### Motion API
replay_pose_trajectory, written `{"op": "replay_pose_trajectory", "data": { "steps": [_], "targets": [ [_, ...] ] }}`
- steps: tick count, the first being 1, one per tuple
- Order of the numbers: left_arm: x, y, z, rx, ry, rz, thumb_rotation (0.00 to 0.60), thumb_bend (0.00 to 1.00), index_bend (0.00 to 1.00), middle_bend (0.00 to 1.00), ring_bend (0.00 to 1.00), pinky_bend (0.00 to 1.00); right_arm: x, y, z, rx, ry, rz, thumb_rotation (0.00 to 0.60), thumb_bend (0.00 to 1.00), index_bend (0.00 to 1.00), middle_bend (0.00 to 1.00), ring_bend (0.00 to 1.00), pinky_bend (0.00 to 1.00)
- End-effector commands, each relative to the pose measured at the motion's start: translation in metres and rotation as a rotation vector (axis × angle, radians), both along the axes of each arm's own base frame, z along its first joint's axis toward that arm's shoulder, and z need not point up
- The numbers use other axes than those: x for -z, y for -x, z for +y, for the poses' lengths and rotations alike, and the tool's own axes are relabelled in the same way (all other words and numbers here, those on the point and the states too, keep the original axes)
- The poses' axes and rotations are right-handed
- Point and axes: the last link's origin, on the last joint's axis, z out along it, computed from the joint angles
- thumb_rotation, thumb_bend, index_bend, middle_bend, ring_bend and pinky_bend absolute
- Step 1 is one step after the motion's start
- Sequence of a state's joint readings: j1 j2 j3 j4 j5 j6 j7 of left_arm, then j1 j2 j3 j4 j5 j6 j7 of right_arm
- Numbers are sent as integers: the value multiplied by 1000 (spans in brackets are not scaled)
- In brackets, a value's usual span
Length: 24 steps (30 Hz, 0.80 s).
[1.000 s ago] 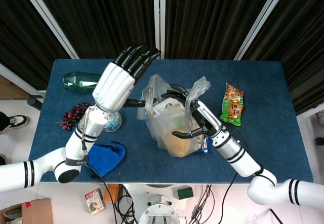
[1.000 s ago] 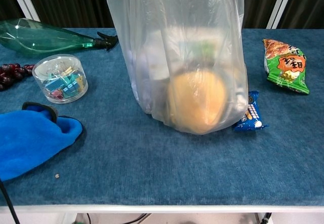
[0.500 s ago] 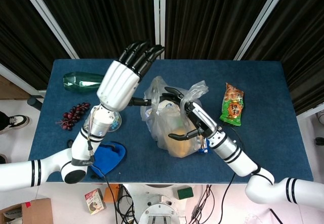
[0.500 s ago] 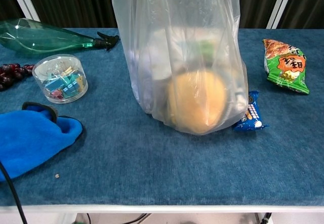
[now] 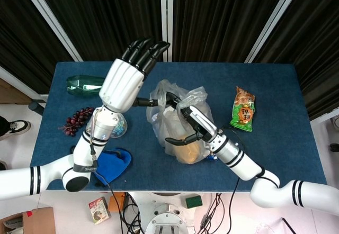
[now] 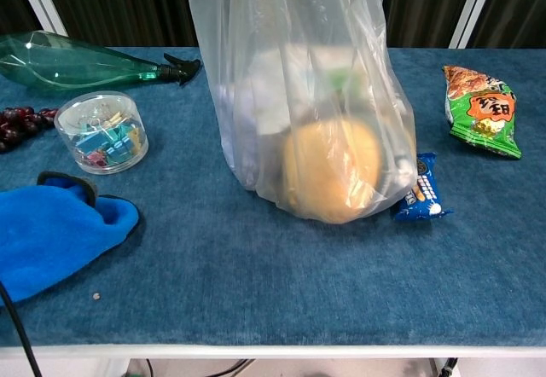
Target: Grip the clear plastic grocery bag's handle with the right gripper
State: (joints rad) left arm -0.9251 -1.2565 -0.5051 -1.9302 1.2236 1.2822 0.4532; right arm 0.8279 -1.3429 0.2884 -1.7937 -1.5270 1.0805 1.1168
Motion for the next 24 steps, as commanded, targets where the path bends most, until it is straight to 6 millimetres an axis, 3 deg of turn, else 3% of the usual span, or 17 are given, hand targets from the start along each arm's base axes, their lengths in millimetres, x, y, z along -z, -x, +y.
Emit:
{"op": "replay_pose_trajectory", "data": {
  "steps": [1,24],
  "targets": [
    [-4,-1,1,-7,-4,6,416,0,60,145,77,134,4,-5,-2,-9,-2,16,600,219,77,141,52,74],
    [-12,-12,-5,-8,-31,68,419,0,59,145,61,144,6,-29,-5,-67,47,84,600,213,98,142,51,76]
  ]
}}
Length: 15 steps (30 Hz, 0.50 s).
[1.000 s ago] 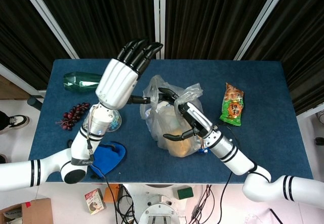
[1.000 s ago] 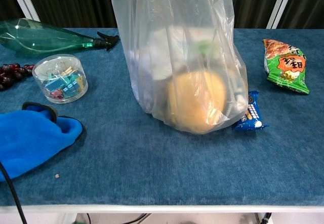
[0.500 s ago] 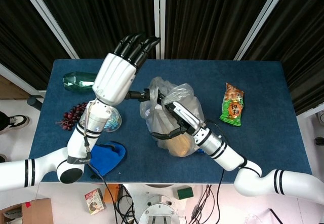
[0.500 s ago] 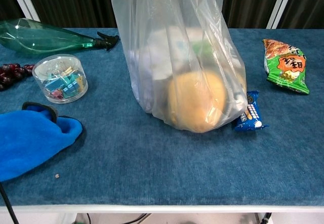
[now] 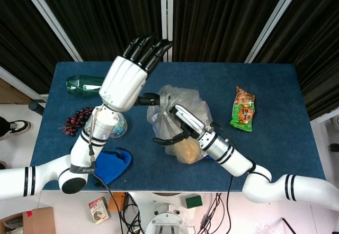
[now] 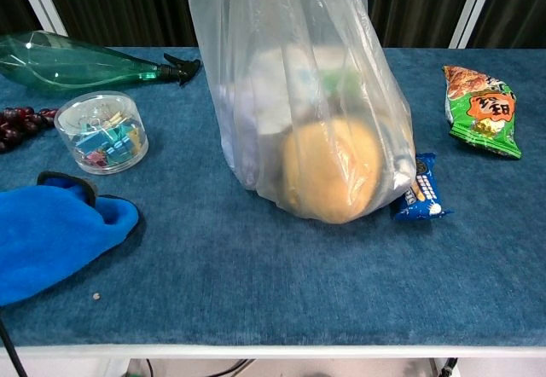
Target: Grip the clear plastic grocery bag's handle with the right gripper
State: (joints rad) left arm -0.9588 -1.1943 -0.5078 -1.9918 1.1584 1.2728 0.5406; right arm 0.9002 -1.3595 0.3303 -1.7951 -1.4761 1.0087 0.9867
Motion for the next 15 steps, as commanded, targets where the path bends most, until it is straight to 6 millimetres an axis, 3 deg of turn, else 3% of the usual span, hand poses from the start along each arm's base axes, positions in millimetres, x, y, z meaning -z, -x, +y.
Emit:
{"op": "replay_pose_trajectory", "data": {
  "steps": [1,15],
  "targets": [
    [-2,-2,-1,-3,-2,2,417,0,59,145,60,143,0,-3,1,-8,-6,2,600,213,98,142,51,76],
    [-3,-9,-1,-10,-10,19,417,0,60,145,45,144,0,-18,1,-25,9,11,600,212,105,152,52,76]
  ]
}}
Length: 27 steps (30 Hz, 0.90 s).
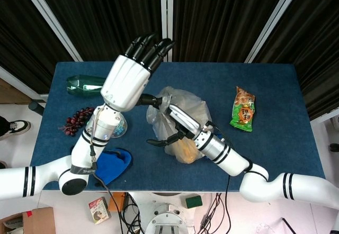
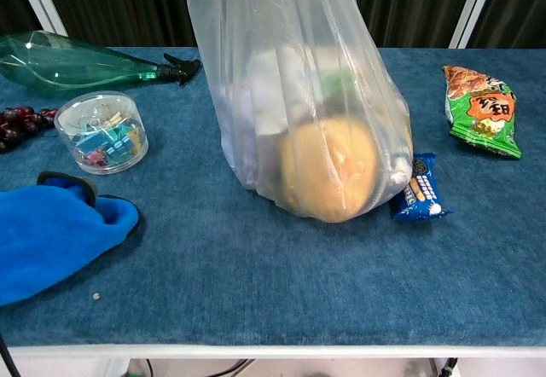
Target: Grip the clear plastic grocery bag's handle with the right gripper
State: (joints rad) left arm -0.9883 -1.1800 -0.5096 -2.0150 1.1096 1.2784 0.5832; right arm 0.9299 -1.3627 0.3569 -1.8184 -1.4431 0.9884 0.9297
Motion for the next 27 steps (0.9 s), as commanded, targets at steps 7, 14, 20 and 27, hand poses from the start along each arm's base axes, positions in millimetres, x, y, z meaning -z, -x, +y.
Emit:
{"op": "replay_pose_trajectory", "data": {
  "steps": [7,14,20,27],
  "targets": [
    [-7,-6,3,-14,-19,9,415,0,60,145,45,144,4,-5,0,5,-38,-3,600,219,132,176,52,80],
    [-10,-11,7,-41,8,21,418,0,60,146,45,143,0,-7,1,16,-70,-23,600,278,301,310,160,206],
    [-13,-9,13,-80,35,12,414,0,60,146,45,144,-4,-7,3,30,-121,-23,600,325,449,438,289,475],
    [-15,0,23,-127,44,16,415,0,60,146,45,144,-10,-7,6,29,-161,-20,600,350,650,601,539,647]
  ]
}}
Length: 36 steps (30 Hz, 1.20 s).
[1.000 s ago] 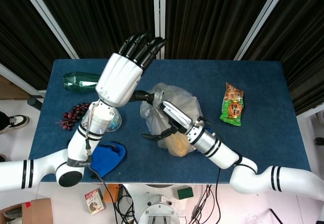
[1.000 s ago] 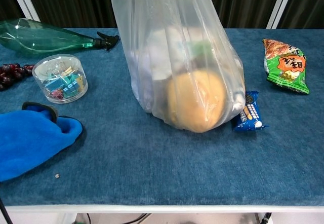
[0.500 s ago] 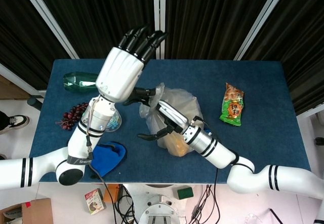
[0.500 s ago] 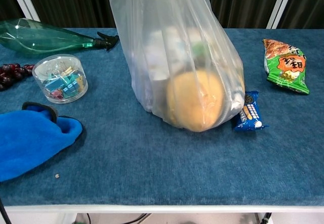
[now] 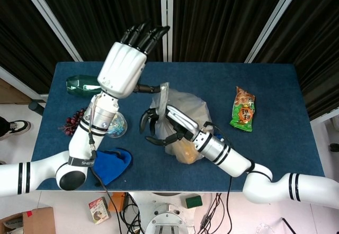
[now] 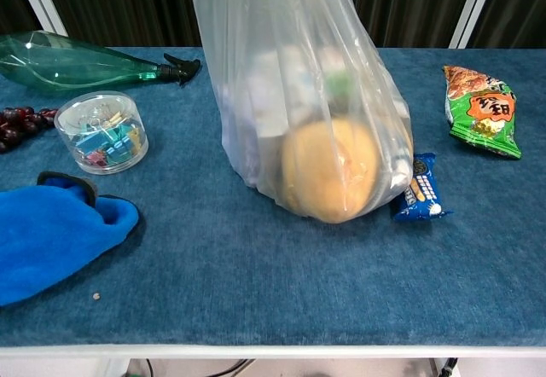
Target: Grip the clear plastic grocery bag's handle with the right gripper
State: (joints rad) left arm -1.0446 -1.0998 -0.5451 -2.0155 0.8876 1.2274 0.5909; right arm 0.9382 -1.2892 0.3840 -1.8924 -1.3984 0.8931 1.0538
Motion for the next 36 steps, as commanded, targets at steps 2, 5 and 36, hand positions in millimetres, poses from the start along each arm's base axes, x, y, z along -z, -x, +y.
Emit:
{"op": "replay_pose_trajectory", "data": {
  "steps": [2,5,36],
  "targets": [
    [-1,6,5,-23,7,2,414,0,60,146,45,143,-3,1,1,4,-15,-5,600,356,708,648,585,661],
    [-2,10,8,-38,7,2,414,0,60,146,45,144,-7,1,2,6,-25,-12,600,368,775,704,627,671],
    [-51,133,28,-286,82,-149,495,40,63,145,45,143,-91,-25,-4,28,96,-263,600,370,780,694,629,651]
  ]
}}
